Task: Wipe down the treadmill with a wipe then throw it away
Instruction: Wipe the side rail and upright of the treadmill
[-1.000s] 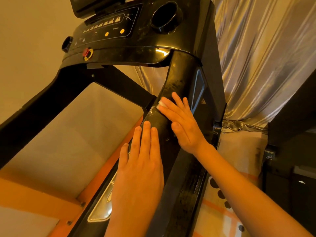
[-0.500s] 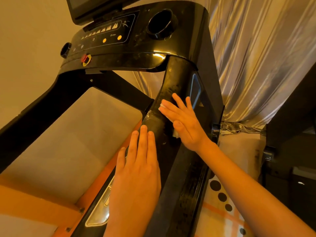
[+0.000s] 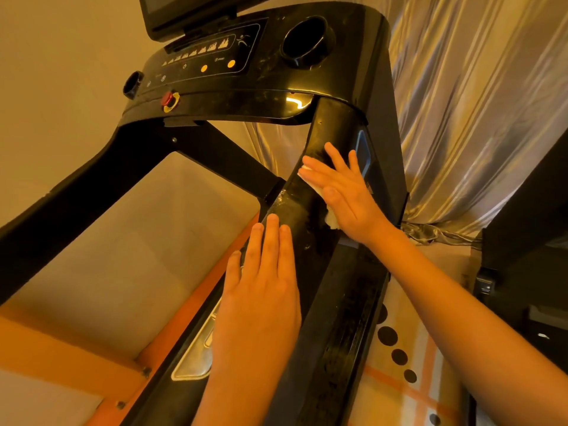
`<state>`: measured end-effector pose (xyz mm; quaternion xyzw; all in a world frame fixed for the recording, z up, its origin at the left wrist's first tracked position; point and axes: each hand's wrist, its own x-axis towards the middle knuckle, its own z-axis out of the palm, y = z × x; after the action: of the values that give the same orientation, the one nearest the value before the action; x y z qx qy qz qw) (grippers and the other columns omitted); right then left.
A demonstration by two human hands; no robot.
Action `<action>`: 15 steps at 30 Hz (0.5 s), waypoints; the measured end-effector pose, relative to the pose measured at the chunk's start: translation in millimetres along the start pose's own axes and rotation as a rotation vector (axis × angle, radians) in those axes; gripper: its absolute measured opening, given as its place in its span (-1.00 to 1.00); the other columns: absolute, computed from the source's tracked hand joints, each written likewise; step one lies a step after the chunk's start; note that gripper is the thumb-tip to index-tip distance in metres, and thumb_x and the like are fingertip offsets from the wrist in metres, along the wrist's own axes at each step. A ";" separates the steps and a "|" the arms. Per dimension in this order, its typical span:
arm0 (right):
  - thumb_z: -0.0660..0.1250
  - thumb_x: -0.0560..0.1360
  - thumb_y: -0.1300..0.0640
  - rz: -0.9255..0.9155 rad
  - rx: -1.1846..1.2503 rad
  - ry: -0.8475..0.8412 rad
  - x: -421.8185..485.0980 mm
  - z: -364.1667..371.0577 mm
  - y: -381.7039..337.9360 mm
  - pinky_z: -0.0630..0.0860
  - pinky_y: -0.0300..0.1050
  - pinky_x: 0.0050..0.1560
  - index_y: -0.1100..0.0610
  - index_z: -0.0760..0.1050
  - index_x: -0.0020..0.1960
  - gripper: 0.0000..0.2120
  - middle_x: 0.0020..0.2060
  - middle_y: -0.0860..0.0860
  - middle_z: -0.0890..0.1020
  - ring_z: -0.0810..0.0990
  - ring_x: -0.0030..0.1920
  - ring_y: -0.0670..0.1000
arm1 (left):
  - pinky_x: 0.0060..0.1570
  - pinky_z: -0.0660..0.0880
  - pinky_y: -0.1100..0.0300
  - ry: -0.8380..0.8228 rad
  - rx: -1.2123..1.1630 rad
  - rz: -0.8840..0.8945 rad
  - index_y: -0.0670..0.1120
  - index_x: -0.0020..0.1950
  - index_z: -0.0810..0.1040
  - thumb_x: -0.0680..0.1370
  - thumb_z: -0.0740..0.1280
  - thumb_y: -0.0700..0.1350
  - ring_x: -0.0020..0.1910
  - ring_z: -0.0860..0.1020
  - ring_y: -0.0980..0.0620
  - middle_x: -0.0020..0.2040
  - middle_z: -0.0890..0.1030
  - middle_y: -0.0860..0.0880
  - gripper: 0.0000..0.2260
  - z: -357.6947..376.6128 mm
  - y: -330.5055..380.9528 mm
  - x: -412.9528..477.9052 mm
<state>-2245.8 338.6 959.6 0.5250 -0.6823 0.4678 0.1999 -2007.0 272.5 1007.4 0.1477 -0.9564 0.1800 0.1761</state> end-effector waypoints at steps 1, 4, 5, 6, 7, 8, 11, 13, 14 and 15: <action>-0.11 0.75 -0.02 0.005 -0.030 -0.014 5.4 -4.2 4.5 -0.31 0.10 0.61 0.04 0.35 0.56 -0.53 0.59 -0.07 0.29 -0.02 0.66 0.02 | 0.24 0.52 -0.28 -0.002 0.000 -0.001 -0.24 0.53 0.36 0.42 0.53 -0.06 0.47 0.40 -0.28 0.52 0.37 -0.27 -0.26 0.3 -0.1 -0.2; -0.03 0.75 0.05 0.075 -0.039 0.026 6.8 -0.5 0.4 -0.32 0.04 0.60 0.06 0.32 0.58 -0.55 0.60 -0.08 0.22 -0.06 0.66 0.00 | 0.26 0.50 -0.25 -0.010 0.001 -0.001 -0.22 0.55 0.30 0.44 0.52 -0.05 0.49 0.38 -0.27 0.54 0.35 -0.26 -0.24 0.9 0.3 -0.8; -0.01 0.74 0.07 0.104 -0.011 0.055 0.5 5.5 -4.5 -0.32 0.03 0.61 0.07 0.29 0.59 -0.56 0.61 -0.08 0.19 -0.06 0.66 0.00 | 0.27 0.50 -0.25 -0.012 0.005 -0.001 -0.22 0.55 0.27 0.44 0.52 -0.05 0.50 0.37 -0.26 0.54 0.34 -0.26 -0.23 0.9 0.3 -0.8; -0.02 0.74 0.06 0.126 0.014 0.080 -7.9 12.1 -8.1 -0.31 0.01 0.61 0.07 0.26 0.60 -0.56 0.61 -0.08 0.16 -0.07 0.66 0.00 | 0.27 0.49 -0.25 -0.012 0.008 -0.001 -0.21 0.55 0.25 0.44 0.52 -0.05 0.50 0.37 -0.26 0.54 0.34 -0.26 -0.22 0.8 0.2 -1.0; -0.04 0.75 0.02 0.141 0.026 0.097 -16.4 18.0 -9.6 -0.32 0.01 0.61 0.06 0.21 0.61 -0.55 0.62 -0.09 0.13 -0.09 0.66 0.01 | 0.27 0.49 -0.25 -0.011 0.009 -0.001 -0.21 0.55 0.24 0.44 0.52 -0.06 0.49 0.37 -0.27 0.54 0.34 -0.27 -0.22 0.7 0.0 -1.2; -0.09 0.75 -0.04 0.153 0.025 0.099 -23.8 22.0 -8.8 -0.32 0.00 0.60 0.03 0.15 0.63 -0.53 0.63 -0.10 0.08 -0.11 0.66 0.01 | 0.27 0.49 -0.25 -0.011 0.008 -0.002 -0.22 0.55 0.25 0.44 0.51 -0.06 0.49 0.38 -0.27 0.54 0.34 -0.27 -0.23 0.3 0.0 -1.1; -0.15 0.74 -0.17 0.157 0.028 0.059 -26.2 21.6 1.5 -0.37 -0.01 0.59 -0.07 0.01 0.65 -0.49 0.65 -0.17 -0.06 -0.21 0.66 0.04 | 0.26 0.49 -0.27 -0.002 0.012 -0.002 -0.23 0.54 0.30 0.44 0.51 -0.07 0.49 0.38 -0.28 0.53 0.35 -0.28 -0.26 -0.1 0.7 0.2; -0.16 0.73 -0.17 0.150 0.041 0.054 -20.8 21.1 5.0 -0.38 0.01 0.59 -0.09 0.02 0.65 -0.49 0.65 -0.16 -0.08 -0.24 0.66 0.05 | 0.25 0.49 -0.27 0.007 0.010 -0.002 -0.23 0.54 0.31 0.44 0.51 -0.07 0.48 0.39 -0.28 0.53 0.36 -0.28 -0.27 -0.1 0.9 0.2; -0.16 0.73 -0.18 0.147 0.051 0.060 -18.9 21.7 4.2 -0.38 0.01 0.59 -0.09 0.02 0.65 -0.49 0.65 -0.15 -0.08 -0.24 0.65 0.05 | 0.24 0.49 -0.28 0.010 0.008 0.000 -0.23 0.53 0.32 0.44 0.51 -0.07 0.48 0.40 -0.29 0.52 0.37 -0.28 -0.27 -0.3 0.9 0.3; -0.16 0.73 -0.18 0.144 0.061 0.071 -17.5 22.8 2.7 -0.38 0.02 0.58 -0.09 0.03 0.65 -0.49 0.65 -0.13 -0.06 -0.24 0.66 0.05 | 0.24 0.49 -0.28 0.009 0.010 0.002 -0.24 0.53 0.32 0.44 0.50 -0.07 0.47 0.40 -0.29 0.52 0.37 -0.28 -0.28 -0.2 0.9 0.5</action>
<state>-2236.8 328.5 934.1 0.4635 -0.6962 0.5199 0.1739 -2007.7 273.2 1007.5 0.1467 -0.9549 0.1854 0.1797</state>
